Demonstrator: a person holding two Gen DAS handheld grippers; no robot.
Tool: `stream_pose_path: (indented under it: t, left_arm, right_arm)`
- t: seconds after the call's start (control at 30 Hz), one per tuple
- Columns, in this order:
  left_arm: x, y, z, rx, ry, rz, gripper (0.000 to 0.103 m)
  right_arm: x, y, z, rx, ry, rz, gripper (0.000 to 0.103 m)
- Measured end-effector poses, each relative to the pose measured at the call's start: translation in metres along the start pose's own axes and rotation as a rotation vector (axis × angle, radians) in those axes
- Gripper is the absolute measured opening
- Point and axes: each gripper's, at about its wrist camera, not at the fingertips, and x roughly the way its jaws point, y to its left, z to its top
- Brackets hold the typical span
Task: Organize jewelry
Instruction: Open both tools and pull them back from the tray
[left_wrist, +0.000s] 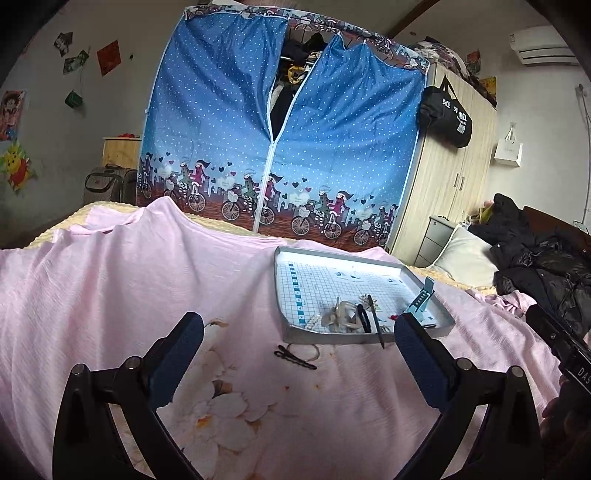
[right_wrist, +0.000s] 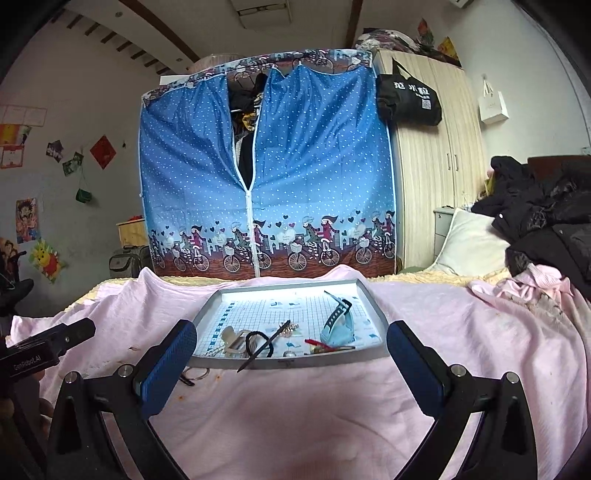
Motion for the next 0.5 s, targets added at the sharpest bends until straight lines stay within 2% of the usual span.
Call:
stream_pose_path:
  t: [0.17,0.33,0.5]
  left_arm:
    - [-0.006,0.011,-0.016,0.009,0.051,-0.011,0.101]
    - [-0.003,0.021,-0.032,-0.001,0.178,-0.065,0.101]
    - [-0.008,0.031,-0.032,-0.020,0.191,-0.029,0.101]
  right_arm:
    - [-0.010,0.004,-0.013,0.021,0.037,-0.016,0.103]
    - [-0.009,0.009,-0.024,0.009,0.078,-0.030,0.103]
    - [-0.002,0.013,-0.031,-0.014,0.115,-0.038,0.103]
